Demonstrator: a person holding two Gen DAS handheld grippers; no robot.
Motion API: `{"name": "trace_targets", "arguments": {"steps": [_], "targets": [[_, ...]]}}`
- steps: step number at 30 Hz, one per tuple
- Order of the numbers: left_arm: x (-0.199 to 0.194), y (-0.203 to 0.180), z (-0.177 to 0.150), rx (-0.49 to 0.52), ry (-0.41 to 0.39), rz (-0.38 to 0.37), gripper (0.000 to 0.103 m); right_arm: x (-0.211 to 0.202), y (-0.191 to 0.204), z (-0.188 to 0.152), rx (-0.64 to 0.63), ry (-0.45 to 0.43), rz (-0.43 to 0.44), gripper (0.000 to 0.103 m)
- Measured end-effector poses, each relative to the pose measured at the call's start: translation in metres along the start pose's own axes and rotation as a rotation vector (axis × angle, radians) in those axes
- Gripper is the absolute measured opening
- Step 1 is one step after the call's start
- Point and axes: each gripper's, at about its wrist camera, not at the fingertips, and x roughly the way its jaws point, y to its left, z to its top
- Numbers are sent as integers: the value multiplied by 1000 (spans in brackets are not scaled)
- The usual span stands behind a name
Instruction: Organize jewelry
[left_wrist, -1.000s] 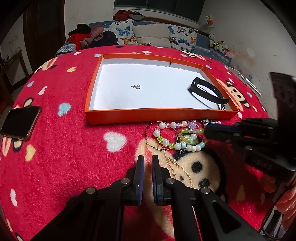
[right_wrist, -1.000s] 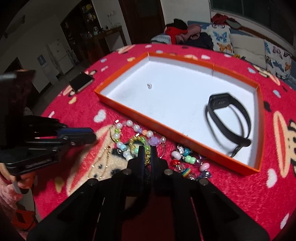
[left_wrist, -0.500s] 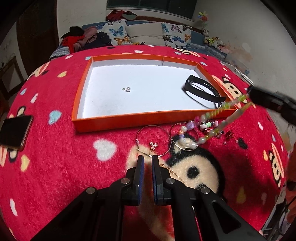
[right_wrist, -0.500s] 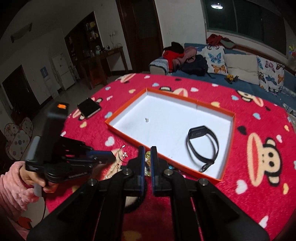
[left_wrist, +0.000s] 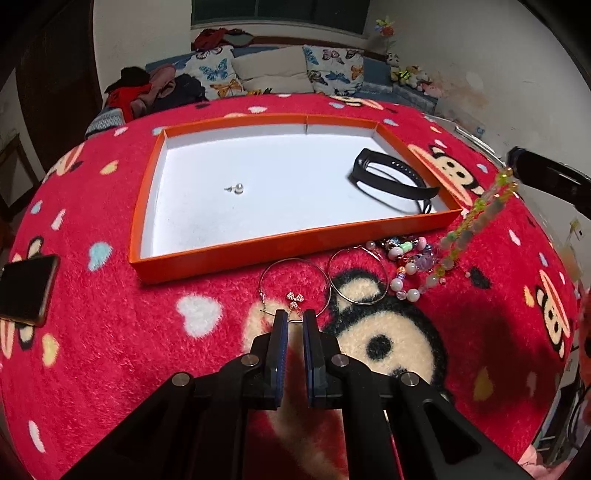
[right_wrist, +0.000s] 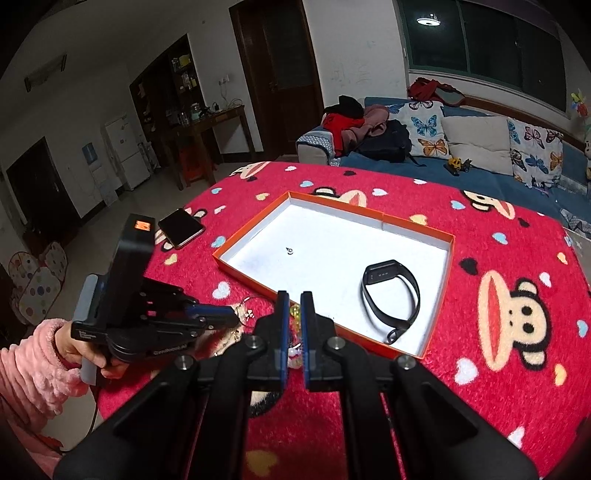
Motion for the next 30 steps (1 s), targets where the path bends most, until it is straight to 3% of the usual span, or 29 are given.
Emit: {"name": "trace_targets", "arguments": {"steps": [5, 11, 12, 15, 16, 27, 30], "targets": [[-7, 3, -10, 23, 3, 46, 15, -2, -5, -3, 17, -5, 1, 6], [-4, 4, -12, 30, 10, 32, 16, -2, -8, -5, 26, -7, 9, 6], [-3, 3, -10, 35, 11, 27, 24, -2, -8, -5, 27, -7, 10, 6], [1, -3, -4, 71, 0, 47, 68, -2, -7, -6, 27, -7, 15, 6], [2, -5, -2, 81, -7, 57, 71, -2, -7, -6, 25, -7, 14, 6], [16, -12, 13, 182, -17, 46, 70, -3, -11, -7, 38, -7, 12, 6], [19, -14, 12, 203, -18, 50, 64, -3, -12, -7, 42, -7, 12, 6]]}}
